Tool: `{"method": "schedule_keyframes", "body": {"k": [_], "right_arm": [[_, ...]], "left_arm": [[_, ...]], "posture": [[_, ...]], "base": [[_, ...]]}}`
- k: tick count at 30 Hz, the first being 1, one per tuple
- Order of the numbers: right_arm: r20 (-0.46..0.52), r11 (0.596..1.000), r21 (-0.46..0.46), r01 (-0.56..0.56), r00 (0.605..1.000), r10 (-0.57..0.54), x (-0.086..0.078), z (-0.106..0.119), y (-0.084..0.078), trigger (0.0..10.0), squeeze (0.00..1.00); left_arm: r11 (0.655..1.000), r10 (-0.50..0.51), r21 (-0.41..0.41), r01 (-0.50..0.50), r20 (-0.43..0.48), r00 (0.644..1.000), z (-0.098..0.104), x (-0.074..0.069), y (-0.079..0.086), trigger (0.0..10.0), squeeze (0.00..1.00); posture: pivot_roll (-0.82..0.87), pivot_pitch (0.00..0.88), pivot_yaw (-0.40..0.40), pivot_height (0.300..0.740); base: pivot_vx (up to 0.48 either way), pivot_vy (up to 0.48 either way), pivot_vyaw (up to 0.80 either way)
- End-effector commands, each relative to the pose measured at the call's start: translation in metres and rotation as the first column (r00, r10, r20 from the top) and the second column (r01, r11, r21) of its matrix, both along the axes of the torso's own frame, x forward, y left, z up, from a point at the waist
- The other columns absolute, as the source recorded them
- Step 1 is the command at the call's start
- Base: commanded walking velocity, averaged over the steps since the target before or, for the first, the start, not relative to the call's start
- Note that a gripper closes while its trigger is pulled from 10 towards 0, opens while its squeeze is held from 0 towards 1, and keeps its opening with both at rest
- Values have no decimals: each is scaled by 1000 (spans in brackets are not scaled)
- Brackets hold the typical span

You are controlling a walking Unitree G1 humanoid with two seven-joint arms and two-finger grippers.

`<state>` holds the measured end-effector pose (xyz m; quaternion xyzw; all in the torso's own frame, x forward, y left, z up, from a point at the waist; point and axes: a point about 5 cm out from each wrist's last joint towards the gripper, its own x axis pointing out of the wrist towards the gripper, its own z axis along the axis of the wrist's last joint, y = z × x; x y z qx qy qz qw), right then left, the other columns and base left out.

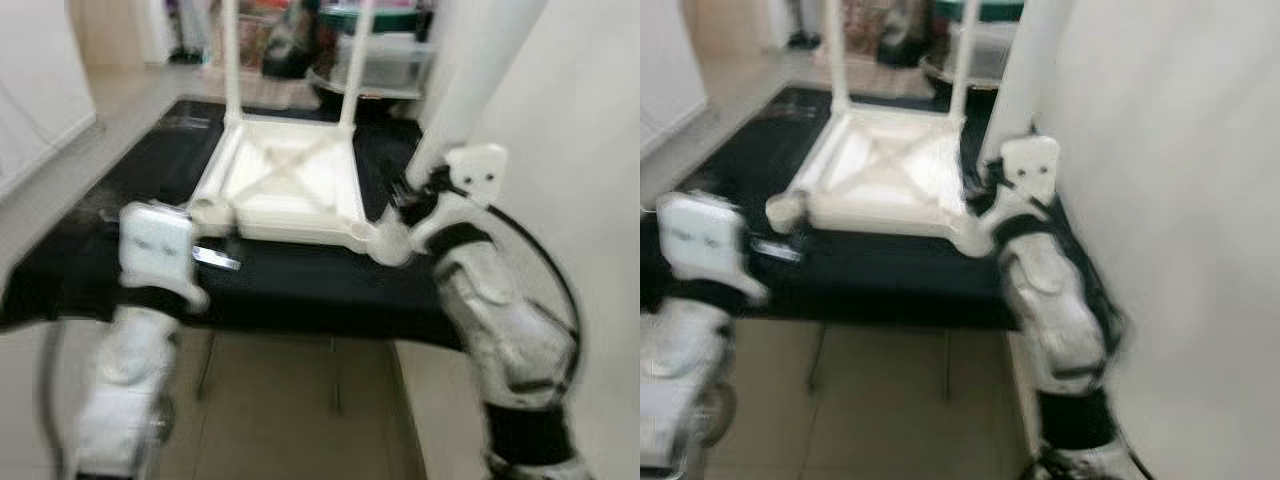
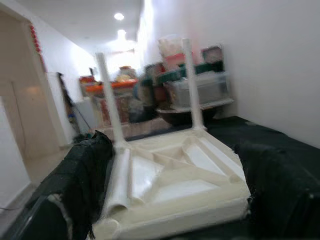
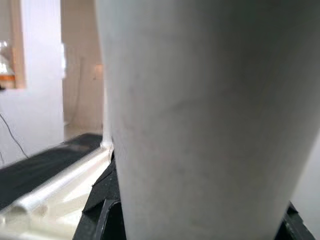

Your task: Building children table

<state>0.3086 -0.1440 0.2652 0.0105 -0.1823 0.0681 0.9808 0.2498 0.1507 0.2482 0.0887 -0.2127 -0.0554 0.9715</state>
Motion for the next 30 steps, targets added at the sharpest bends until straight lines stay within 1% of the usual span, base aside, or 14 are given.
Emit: {"method": "schedule_keyframes", "body": {"k": [1, 13, 22, 30], "right_arm": [[32, 999, 2, -44, 999, 44, -1, 6, 10, 10000, 0], [24, 999, 5, -53, 998, 53, 0, 2, 10, 10000, 0], [20, 998, 4, -68, 997, 68, 1, 0, 13, 10000, 0], [25, 997, -5, -76, 997, 76, 1, 0, 13, 10000, 0]], "left_arm": [[1000, 21, 8, -21, 1, 1000, 0, 0, 5, 10000, 0], [1000, 20, 5, -20, -2, 1000, -3, 1, 4, 10000, 0], [1000, 20, 5, -20, -1, 1000, -4, 2, 6, 10000, 0], [1000, 4, 6, -4, -2, 1000, -5, 3, 2, 10000, 0]], "posture": [[70, 0, -109, 740], [73, 0, -109, 740], [69, 0, -115, 740], [69, 0, -110, 740]], "base": [[285, 0, 0], [286, 0, 0], [288, 0, 0], [285, 0, 0]]}}
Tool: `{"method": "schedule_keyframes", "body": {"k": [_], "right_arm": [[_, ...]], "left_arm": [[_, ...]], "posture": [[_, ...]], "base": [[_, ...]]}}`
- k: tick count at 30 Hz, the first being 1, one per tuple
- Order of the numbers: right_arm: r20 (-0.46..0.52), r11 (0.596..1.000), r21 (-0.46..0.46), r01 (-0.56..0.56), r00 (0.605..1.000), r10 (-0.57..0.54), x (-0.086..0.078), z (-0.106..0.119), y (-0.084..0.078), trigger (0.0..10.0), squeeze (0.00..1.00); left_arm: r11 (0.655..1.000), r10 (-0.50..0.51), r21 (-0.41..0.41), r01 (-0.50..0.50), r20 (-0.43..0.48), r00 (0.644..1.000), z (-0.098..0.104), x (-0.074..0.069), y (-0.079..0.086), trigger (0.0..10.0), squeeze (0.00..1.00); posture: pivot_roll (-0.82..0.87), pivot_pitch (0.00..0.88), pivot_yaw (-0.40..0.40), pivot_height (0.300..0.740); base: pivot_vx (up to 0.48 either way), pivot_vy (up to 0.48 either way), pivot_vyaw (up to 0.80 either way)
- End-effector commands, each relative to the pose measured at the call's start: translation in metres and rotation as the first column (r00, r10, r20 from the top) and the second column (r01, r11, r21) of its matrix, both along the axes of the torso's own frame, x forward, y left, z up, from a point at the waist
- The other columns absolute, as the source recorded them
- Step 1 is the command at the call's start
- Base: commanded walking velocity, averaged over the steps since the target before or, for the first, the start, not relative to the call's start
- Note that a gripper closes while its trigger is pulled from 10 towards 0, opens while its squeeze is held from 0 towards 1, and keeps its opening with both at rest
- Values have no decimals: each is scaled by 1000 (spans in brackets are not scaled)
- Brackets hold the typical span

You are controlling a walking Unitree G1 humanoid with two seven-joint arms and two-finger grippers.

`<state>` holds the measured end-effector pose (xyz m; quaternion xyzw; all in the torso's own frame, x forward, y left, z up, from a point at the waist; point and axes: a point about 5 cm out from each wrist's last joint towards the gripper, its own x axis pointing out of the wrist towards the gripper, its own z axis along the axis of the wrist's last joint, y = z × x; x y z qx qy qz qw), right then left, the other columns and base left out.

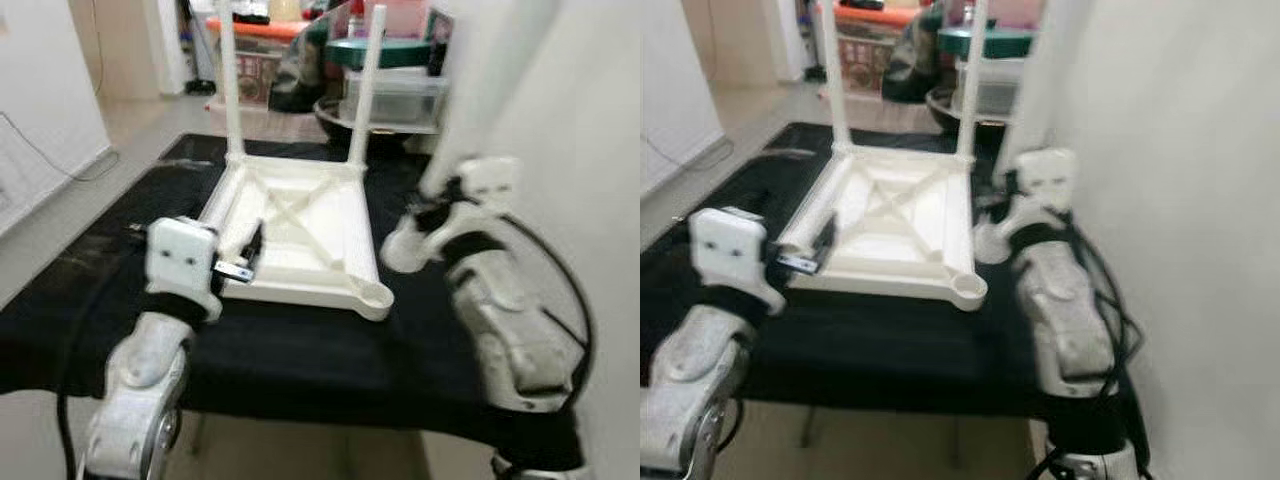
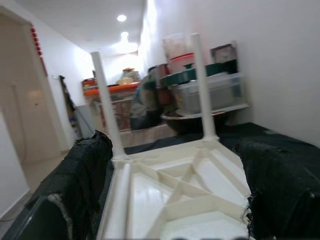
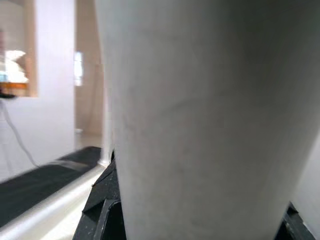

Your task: Building children table

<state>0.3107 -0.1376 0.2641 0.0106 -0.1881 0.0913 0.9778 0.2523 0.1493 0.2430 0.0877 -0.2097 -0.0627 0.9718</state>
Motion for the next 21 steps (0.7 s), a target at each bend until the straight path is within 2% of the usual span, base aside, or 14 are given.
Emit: {"method": "schedule_keyframes", "body": {"k": [1, 8, 21], "right_arm": [[12, 1000, 5, -30, 999, 30, -1, 1, 7, 10000, 0], [11, 1000, 8, -30, 999, 30, -2, -1, 7, 10000, 0], [0, 999, 5, -33, 999, 33, 0, -3, 6, 10000, 0]], "left_arm": [[1000, 16, 5, -16, 5, 1000, 0, 0, 3, 10000, 0], [1000, 19, 8, -19, 1, 1000, -1, 0, 3, 10000, 0], [999, 38, -9, -39, -37, 999, -8, 2, 6, 10000, 0]], "posture": [[71, 0, -108, 740], [67, 0, -104, 740], [75, 0, -123, 740]], "base": [[289, 0, 0], [287, 0, 0], [0, 0, 0]]}}
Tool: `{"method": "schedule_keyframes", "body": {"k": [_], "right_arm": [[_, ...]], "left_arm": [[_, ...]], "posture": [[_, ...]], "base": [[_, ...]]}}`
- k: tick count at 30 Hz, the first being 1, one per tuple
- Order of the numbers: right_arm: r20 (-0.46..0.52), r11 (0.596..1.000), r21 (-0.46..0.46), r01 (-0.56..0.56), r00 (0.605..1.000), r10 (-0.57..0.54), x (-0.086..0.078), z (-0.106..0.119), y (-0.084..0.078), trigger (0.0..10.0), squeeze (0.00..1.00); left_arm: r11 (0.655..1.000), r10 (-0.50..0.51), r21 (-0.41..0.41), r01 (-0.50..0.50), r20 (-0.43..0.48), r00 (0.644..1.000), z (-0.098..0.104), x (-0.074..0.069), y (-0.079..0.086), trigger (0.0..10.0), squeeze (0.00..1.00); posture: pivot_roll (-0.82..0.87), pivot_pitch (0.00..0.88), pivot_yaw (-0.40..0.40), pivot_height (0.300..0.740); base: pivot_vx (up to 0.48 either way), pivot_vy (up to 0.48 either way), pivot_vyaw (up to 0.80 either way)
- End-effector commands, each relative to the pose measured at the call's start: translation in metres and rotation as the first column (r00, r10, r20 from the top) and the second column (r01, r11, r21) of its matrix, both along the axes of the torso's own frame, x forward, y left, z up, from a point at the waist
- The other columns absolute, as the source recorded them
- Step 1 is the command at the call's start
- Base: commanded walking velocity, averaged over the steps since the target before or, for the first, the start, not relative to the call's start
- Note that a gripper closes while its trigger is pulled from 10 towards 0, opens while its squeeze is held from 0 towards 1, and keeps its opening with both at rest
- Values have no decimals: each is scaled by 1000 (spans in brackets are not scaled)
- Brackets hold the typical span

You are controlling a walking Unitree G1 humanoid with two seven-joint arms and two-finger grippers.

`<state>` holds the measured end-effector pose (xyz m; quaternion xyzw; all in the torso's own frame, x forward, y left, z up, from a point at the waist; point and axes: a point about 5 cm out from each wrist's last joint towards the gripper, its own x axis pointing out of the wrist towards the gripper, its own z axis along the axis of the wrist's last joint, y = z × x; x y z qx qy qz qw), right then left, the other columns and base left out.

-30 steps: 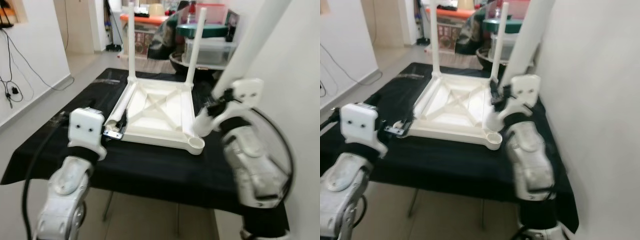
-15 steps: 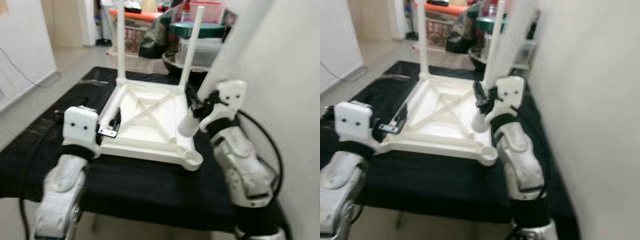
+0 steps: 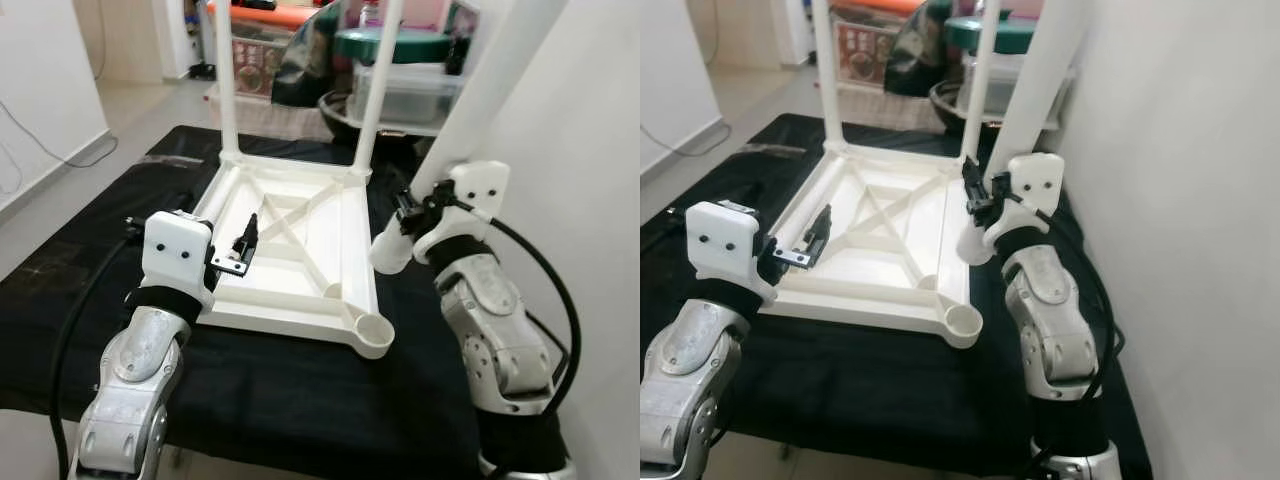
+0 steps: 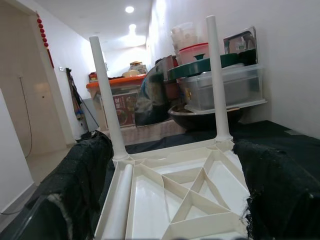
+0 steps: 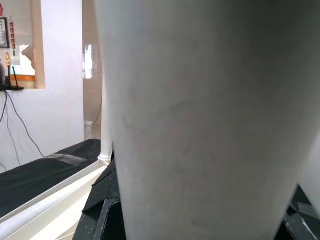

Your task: Building children table

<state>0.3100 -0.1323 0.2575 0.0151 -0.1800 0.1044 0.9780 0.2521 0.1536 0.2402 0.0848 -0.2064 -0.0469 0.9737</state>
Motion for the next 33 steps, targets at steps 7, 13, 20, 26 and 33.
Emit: {"method": "schedule_keyframes", "body": {"k": [7, 13, 20, 26, 33], "right_arm": [[11, 1000, 4, -6, 1000, 6, 1, 2, 0, 10000, 0], [7, 1000, 4, -1, 1000, 1, 2, 0, 0, 10000, 0], [5, 1000, 4, 1, 1000, -1, 2, -1, -1, 10000, 0], [2, 1000, 5, 4, 1000, -4, 2, -2, -1, 10000, 0], [-1, 1000, 6, -2, 1000, 2, 3, -3, 1, 10000, 0]], "left_arm": [[1000, 14, 4, -14, -41, 999, -8, 3, 2, 10000, 0], [1000, 3, 14, -3, -25, 1000, -6, 3, 1, 10000, 0], [1000, -15, 2, 15, -23, 1000, -6, 3, 0, 10000, 0], [1000, -25, 2, 25, -20, 999, -5, 2, -2, 10000, 0], [1000, -25, 4, 25, -20, 999, -5, 2, -1, 10000, 0]], "posture": [[72, 0, -115, 740], [71, 0, -114, 740], [66, 0, -110, 740], [73, 0, -112, 740], [72, 0, -115, 740]], "base": [[0, 0, 0], [0, 0, 0], [0, 0, 0], [0, 0, 0], [0, 0, 0]]}}
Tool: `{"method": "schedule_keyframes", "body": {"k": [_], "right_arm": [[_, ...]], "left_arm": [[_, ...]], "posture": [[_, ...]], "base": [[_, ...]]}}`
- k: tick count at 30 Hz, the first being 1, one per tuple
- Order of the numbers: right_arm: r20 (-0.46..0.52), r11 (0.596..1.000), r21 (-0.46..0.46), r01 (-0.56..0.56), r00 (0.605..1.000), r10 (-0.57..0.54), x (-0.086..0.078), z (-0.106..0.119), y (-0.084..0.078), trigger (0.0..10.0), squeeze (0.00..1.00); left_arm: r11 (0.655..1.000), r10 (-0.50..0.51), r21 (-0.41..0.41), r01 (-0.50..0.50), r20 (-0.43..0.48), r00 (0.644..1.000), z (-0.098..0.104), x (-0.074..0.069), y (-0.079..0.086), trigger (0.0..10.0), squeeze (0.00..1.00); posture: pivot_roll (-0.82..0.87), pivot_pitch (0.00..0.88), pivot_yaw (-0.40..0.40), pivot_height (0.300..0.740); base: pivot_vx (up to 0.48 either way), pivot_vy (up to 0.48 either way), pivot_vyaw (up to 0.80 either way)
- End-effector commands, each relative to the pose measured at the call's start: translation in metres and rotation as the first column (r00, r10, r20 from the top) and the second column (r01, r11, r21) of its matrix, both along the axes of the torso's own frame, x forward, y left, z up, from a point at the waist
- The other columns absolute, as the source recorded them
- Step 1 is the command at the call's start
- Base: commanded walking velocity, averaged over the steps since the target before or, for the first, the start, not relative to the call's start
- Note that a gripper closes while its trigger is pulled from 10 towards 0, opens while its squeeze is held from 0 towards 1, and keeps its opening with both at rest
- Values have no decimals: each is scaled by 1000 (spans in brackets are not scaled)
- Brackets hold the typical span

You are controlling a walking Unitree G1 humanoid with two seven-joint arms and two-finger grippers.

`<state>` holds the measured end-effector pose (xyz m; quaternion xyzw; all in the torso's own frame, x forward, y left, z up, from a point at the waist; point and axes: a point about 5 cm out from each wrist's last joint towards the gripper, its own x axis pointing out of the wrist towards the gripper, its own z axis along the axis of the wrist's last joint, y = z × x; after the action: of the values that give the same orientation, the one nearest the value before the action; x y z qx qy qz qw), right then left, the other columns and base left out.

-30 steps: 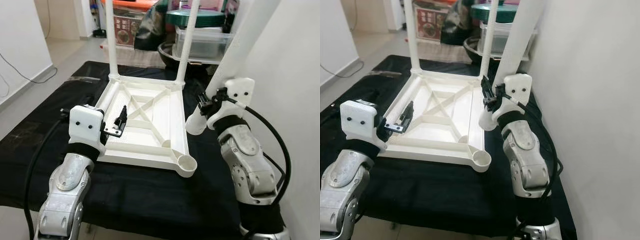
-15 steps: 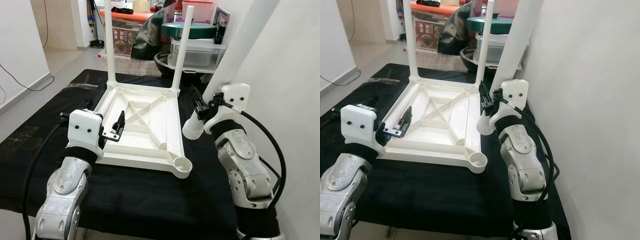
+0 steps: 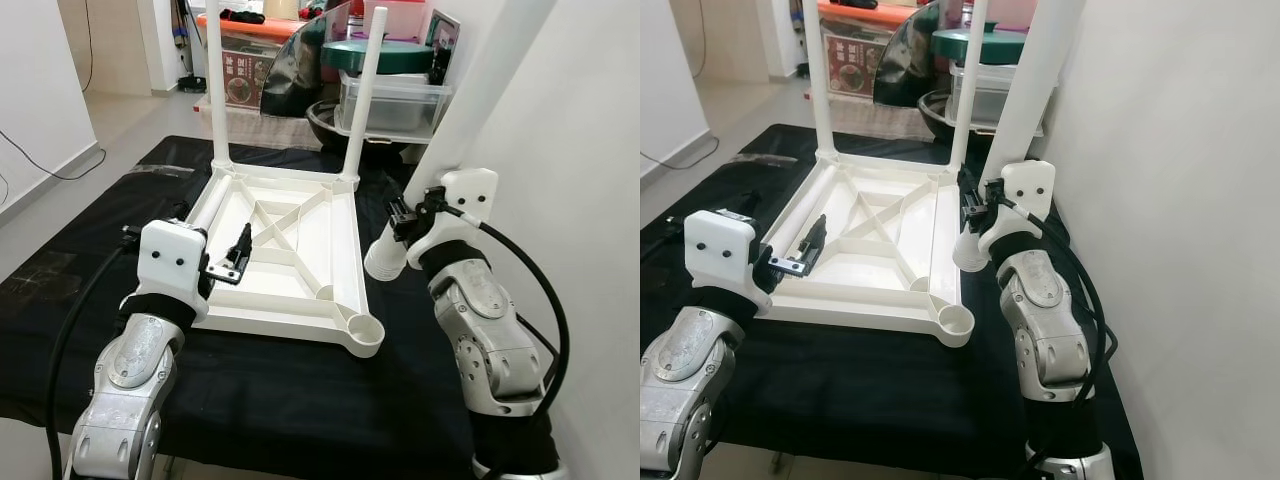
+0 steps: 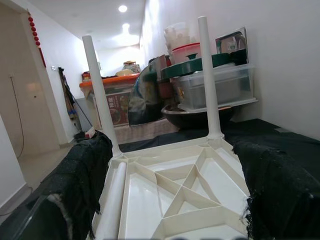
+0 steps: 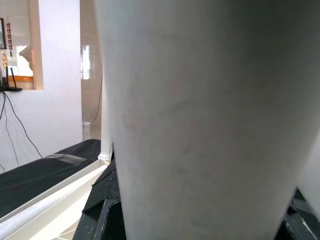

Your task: Building children table

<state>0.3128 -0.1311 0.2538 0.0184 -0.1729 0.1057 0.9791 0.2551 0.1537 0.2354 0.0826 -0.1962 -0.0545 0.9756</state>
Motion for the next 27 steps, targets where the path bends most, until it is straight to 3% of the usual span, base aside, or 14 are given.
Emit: {"method": "schedule_keyframes", "body": {"k": [1, 19, 27], "right_arm": [[13, 1000, 1, 2, 1000, -2, 0, 1, 0, 10000, 0], [14, 1000, 5, 6, 1000, -6, 0, 1, -1, 10000, 0], [15, 1000, 6, 8, 1000, -8, -1, 1, -2, 10000, 0]], "left_arm": [[1000, -11, 4, 11, 2, 1000, -1, -1, -1, 10000, 0], [1000, -22, 0, 22, -1, 1000, -1, 0, -3, 10000, 0], [1000, -28, -2, 28, -1, 1000, -1, -1, -4, 10000, 0]], "posture": [[72, 0, -115, 740], [67, 0, -110, 740], [72, 0, -113, 740]], "base": [[0, 0, 0], [0, 0, 0], [250, 0, 0]]}}
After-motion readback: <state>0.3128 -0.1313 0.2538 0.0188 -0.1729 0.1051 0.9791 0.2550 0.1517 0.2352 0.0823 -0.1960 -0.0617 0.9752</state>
